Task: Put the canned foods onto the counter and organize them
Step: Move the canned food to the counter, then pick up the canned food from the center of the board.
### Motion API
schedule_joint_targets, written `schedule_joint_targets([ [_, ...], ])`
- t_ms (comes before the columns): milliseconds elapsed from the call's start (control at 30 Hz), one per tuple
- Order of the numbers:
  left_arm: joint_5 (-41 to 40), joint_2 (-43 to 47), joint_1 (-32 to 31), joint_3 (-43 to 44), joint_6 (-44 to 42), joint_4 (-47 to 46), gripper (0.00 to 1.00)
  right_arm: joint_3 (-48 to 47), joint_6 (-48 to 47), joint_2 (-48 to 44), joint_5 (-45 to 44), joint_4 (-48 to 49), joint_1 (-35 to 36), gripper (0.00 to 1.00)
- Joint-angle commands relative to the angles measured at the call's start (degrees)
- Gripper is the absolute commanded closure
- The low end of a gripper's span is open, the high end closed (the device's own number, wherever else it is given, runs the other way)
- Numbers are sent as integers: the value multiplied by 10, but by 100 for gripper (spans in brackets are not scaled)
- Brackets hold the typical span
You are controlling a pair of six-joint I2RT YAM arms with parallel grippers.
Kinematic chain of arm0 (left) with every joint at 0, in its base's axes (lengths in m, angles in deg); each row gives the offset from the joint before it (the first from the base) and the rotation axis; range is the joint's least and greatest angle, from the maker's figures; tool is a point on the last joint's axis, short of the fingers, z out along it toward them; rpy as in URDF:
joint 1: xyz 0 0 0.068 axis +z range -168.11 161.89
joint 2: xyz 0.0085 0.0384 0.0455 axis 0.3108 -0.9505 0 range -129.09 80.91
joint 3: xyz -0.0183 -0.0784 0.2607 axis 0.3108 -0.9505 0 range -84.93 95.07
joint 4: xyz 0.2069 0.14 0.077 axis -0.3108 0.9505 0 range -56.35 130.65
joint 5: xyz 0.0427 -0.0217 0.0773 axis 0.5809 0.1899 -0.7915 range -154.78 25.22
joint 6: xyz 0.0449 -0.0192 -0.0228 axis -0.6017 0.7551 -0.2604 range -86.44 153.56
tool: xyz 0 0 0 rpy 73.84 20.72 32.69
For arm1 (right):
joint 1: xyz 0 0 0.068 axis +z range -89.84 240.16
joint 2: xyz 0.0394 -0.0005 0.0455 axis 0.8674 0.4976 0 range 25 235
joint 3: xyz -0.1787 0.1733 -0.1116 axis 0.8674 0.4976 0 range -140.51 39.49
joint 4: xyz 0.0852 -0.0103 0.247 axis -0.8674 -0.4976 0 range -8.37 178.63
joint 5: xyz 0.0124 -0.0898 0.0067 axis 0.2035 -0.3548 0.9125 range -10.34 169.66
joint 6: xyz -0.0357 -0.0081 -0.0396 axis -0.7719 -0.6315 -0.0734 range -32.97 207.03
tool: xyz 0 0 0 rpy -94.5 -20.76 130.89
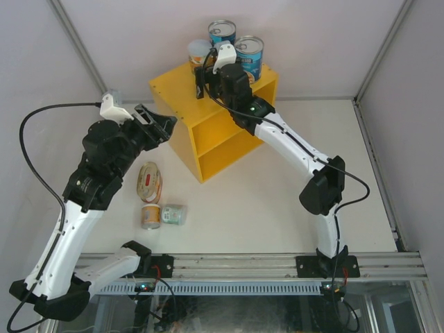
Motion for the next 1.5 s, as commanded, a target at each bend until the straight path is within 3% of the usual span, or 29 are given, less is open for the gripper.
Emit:
schedule_joint_targets([
  [0, -14, 16, -2, -3, 13, -16, 30, 43, 7, -72, -22, 7, 16, 8],
  [200, -30, 28, -3, -7, 23, -9, 28, 101, -3, -145, -47, -10, 44, 8],
  [533, -66, 29, -2, -22, 72, 38, 26, 325, 7, -370, -102, -8, 109, 8],
  [833, -105, 52, -2, -65, 129, 97, 23, 467, 62, -514, -159, -54, 136, 8],
  [1100, -106, 57, -2, -153, 276, 163, 17, 578, 120, -594, -190, -69, 151, 9],
  [1467, -98, 52, -4, -276, 493, 160, 10, 653, 167, -634, -206, -87, 161, 8],
])
